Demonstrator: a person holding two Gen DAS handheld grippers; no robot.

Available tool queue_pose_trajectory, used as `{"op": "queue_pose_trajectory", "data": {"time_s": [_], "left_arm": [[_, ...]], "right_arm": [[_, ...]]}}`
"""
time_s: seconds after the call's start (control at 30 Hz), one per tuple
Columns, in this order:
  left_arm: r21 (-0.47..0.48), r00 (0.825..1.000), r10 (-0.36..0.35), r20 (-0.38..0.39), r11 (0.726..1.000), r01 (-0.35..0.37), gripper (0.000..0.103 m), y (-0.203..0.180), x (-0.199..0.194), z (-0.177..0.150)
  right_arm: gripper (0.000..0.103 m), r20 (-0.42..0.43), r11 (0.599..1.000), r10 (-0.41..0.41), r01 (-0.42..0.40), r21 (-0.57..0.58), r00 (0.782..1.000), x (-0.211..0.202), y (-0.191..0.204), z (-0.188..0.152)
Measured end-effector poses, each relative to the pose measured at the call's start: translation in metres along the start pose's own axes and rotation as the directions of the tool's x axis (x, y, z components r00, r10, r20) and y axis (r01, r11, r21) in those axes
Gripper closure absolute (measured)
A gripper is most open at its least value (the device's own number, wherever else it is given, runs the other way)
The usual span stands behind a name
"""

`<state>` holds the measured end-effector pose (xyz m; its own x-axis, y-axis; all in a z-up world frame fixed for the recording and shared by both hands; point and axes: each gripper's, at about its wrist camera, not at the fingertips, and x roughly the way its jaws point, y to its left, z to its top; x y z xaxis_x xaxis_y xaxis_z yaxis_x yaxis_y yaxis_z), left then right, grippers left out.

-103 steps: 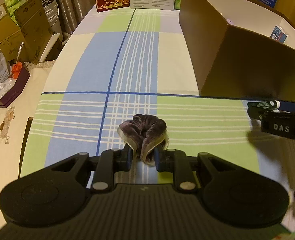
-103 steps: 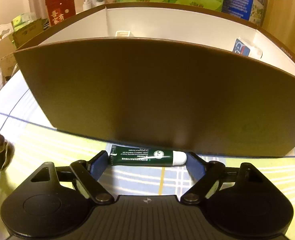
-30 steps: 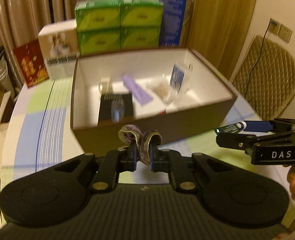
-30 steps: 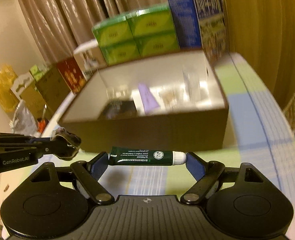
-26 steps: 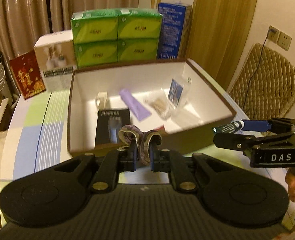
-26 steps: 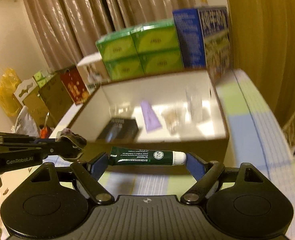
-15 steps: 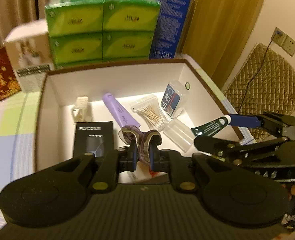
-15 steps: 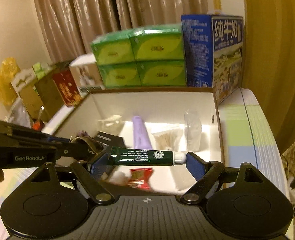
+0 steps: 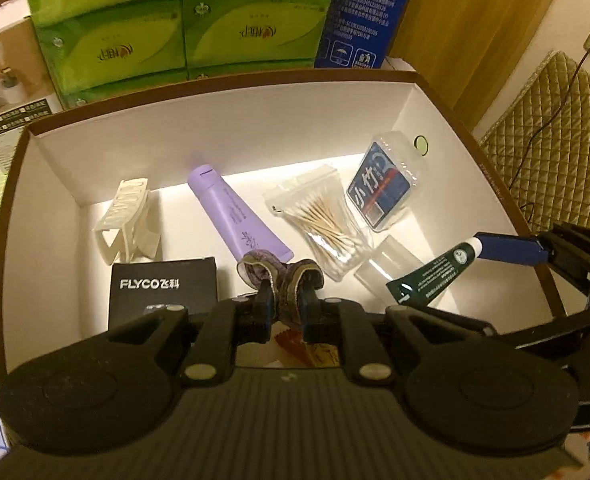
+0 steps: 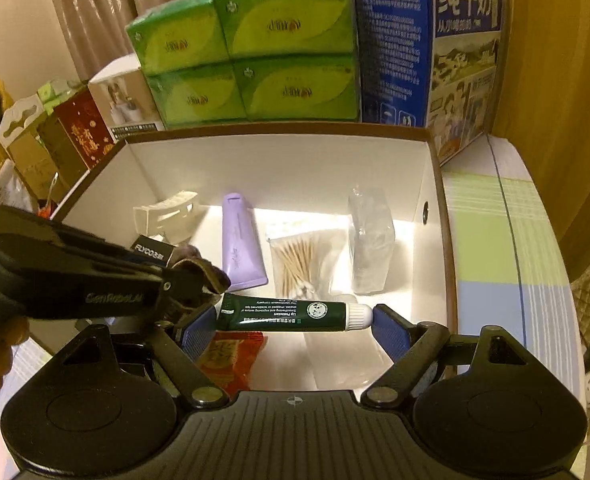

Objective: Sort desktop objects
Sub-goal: 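Lower the scrunchie and green tube into the box and open both tools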

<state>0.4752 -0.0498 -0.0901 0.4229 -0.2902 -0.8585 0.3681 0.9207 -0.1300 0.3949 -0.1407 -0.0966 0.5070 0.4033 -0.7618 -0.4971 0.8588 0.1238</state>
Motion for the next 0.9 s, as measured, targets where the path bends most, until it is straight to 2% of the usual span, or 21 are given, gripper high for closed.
{"op": "queue_pose_trajectory", "data": {"time_s": [0.27, 0.43, 0.83, 0.9], "left_arm": [[-0.011, 1.000, 0.014, 0.014, 1.000, -0.014, 0.081, 0.007, -0.004, 0.007], [-0.026, 0.998, 0.057, 0.041, 0.998, -0.056, 0.073, 0.017, -0.016, 0.012], [-0.045, 0.991, 0.126, 0.032, 0.991, -0.125, 0.057, 0.030, -0.028, 0.005], [-0.048, 0.990, 0.134, 0.037, 0.990, -0.132, 0.051, 0.030, -0.029, 0.004]], "right_arm": [[0.022, -0.024, 1.000, 0.010, -0.011, -0.023, 1.000, 0.013, 0.003, 0.005], [0.022, -0.035, 0.999, -0.014, 0.012, -0.053, 0.999, 0.020, 0.007, 0.008], [0.022, -0.055, 0.990, -0.008, 0.000, -0.138, 0.998, 0.034, 0.022, 0.010], [0.022, -0.062, 0.988, 0.000, -0.010, -0.156, 0.998, 0.038, 0.024, 0.011]]}}
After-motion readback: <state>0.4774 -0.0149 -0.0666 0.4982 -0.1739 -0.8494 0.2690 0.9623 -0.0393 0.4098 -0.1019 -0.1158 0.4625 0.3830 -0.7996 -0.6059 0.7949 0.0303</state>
